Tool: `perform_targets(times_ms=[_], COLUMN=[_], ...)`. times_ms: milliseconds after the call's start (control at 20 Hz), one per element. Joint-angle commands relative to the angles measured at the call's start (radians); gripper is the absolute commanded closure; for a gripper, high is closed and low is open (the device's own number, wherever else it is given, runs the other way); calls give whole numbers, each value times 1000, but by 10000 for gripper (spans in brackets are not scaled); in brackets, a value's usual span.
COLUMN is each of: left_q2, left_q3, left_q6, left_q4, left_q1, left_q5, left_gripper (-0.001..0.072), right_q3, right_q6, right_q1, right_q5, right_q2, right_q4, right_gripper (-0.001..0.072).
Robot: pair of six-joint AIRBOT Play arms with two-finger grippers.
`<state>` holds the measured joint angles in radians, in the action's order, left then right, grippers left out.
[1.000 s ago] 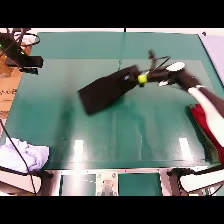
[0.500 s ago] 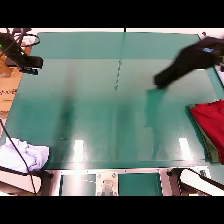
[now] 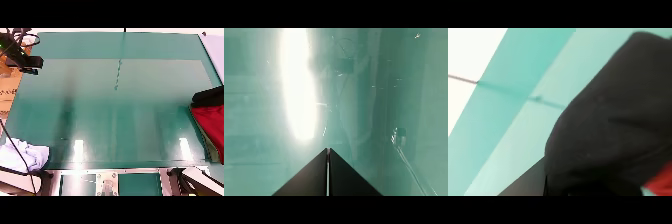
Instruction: Fold the shirts.
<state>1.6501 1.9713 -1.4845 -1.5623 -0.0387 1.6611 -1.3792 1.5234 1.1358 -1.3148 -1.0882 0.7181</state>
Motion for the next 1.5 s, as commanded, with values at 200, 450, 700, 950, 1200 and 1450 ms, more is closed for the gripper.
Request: perform_targets(times_ms=[200, 450, 700, 950, 1200, 1450], left_q2=[0, 0, 0, 0, 0, 0], left_q3=[0, 0, 0, 0, 0, 0], left_q6=[0, 0, -7, -8, -8, -7], left_q4=[3, 3, 3, 7, 7, 14], left_q1=[-1, -1, -1, -1, -1, -1], left_q5=[-4, -3, -3, -3, -4, -3], left_gripper=[685, 685, 685, 685, 685, 685], right_q3=[0, -1, -2, 0, 12, 52], right_q6=[21, -21, -66, -69, 68, 156], right_q1=[116, 6, -62, -61, -37, 120], right_q5=[3, 227, 335, 260, 77, -65], right_q2=[31, 4, -48, -56, -17, 35], right_q4=[54, -179, -236, -140, 80, 168], right_gripper=[691, 691, 691, 691, 691, 690])
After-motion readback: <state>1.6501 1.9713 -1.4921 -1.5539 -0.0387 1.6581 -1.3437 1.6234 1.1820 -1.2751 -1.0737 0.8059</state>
